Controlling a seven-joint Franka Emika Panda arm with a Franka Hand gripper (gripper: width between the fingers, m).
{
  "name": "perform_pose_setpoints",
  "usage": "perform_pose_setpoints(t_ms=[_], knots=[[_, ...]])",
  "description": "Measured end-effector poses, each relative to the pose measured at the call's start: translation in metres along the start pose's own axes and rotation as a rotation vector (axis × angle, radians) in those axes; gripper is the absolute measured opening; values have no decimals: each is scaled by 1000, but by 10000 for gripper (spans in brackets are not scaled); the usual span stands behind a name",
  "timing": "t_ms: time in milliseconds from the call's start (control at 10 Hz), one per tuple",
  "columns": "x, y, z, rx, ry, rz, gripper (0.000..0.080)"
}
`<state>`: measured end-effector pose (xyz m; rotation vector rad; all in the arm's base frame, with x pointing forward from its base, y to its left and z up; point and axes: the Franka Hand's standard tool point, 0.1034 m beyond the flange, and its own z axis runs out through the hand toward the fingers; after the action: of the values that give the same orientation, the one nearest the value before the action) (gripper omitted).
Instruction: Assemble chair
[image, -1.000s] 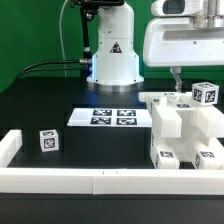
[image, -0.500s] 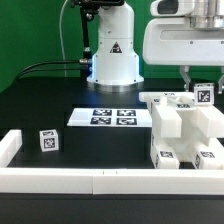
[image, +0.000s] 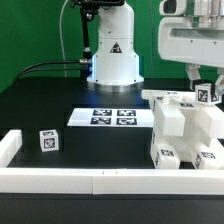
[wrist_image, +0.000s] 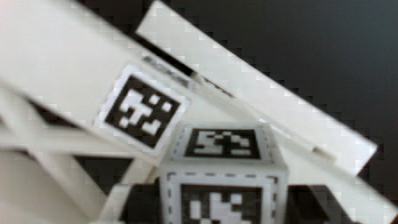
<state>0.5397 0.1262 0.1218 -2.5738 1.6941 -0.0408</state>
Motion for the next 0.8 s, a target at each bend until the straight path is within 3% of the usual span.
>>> perform_pose_setpoints(t_ms=[100, 300, 400, 500, 600, 700, 800], knots=[[3, -3, 0, 16, -6, 134, 281], [6, -3, 1, 23, -11, 197, 281], [6, -3, 1, 23, -11, 196, 364], [5, -2, 1, 20, -10, 162, 364], [4, -1, 2, 9, -16, 17, 544], [7, 0, 2, 11, -16, -137, 627], [7, 0, 2, 13, -18, -209, 643]])
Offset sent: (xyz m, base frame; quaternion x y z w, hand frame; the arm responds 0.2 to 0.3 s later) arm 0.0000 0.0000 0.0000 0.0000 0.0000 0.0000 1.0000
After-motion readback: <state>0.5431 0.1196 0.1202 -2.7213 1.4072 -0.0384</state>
